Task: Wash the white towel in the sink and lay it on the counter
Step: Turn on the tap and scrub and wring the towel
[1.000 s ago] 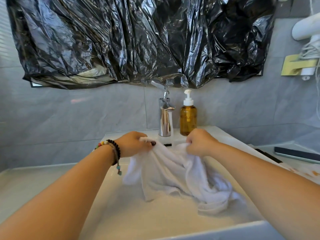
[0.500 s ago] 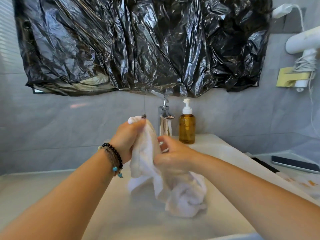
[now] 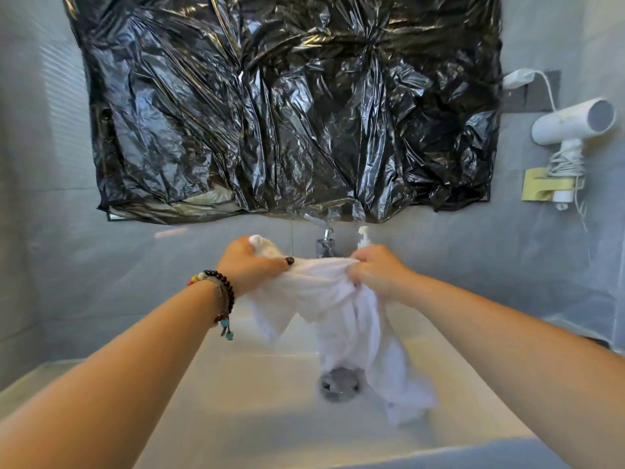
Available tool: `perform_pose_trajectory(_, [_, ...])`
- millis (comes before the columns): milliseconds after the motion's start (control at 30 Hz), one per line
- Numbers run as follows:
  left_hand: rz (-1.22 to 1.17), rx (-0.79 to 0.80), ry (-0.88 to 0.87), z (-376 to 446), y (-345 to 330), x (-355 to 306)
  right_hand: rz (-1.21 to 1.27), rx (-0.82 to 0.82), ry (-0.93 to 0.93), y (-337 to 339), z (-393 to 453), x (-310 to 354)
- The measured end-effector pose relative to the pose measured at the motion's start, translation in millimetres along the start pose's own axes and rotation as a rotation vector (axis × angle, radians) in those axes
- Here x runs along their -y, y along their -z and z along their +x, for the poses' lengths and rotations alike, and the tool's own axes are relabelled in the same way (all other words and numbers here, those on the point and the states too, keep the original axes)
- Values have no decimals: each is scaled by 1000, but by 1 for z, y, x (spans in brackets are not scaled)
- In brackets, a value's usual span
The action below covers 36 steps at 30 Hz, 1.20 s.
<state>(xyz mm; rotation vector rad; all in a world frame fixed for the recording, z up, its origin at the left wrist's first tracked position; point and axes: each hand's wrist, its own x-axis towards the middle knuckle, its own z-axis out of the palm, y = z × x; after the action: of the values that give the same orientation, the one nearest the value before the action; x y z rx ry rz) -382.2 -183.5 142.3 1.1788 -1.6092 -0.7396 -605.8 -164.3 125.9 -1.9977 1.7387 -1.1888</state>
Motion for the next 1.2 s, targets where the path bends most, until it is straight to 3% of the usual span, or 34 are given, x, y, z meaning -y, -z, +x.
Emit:
perform_pose_trajectory(100, [65, -151, 43, 5, 12, -7, 31, -136, 93, 25, 8, 34])
perform_pose_trajectory(200, [238, -209, 162, 0, 10, 3, -124, -135, 158, 25, 8, 51])
perform_pose_trajectory(267, [264, -196, 76, -12, -4, 10, -145, -111, 113, 11, 3, 48])
perform_pose_trajectory(367, [25, 97, -60, -37, -28, 16, -200, -29, 34, -13, -5, 32])
perform_pose_trajectory(433, [53, 353, -50, -50, -41, 23, -137, 31, -16, -25, -10, 21])
perform_pose_trajectory(467, [122, 404, -49, -53, -48, 28, -63, 44, -45, -30, -12, 16])
perform_pose_trajectory(567, [329, 320, -120, -50, -62, 42, 85, 90, -118, -33, -17, 4])
perform_pose_trajectory(633, [341, 252, -128, -46, -69, 45, 50, 195, -109, -32, -23, -10])
perform_pose_trajectory(767, [-33, 207, 16, -37, -74, 42, -514, 222, 146, -40, -42, -40])
perform_pose_trajectory(833, [-132, 168, 66, -38, -76, 33, -566, 138, 169, -46, -46, -48])
perform_pose_trajectory(900, [-193, 64, 138, -34, -74, 24, -442, 100, 38, -45, -48, -56])
perform_pose_trajectory(1000, [-428, -165, 290, -22, -56, 19, -126, 287, -222, -38, -52, -75])
perform_pose_trajectory(1067, [-543, -213, 341, -24, -42, 21, 58, 350, -279, -35, -54, -78])
perform_pose_trajectory(1133, [-547, -166, 318, -31, -31, 25, 188, 235, -266, -31, -50, -72])
perform_pose_trajectory(1200, [-394, -75, 202, -34, -23, 29, 142, 64, -219, -21, -39, -61])
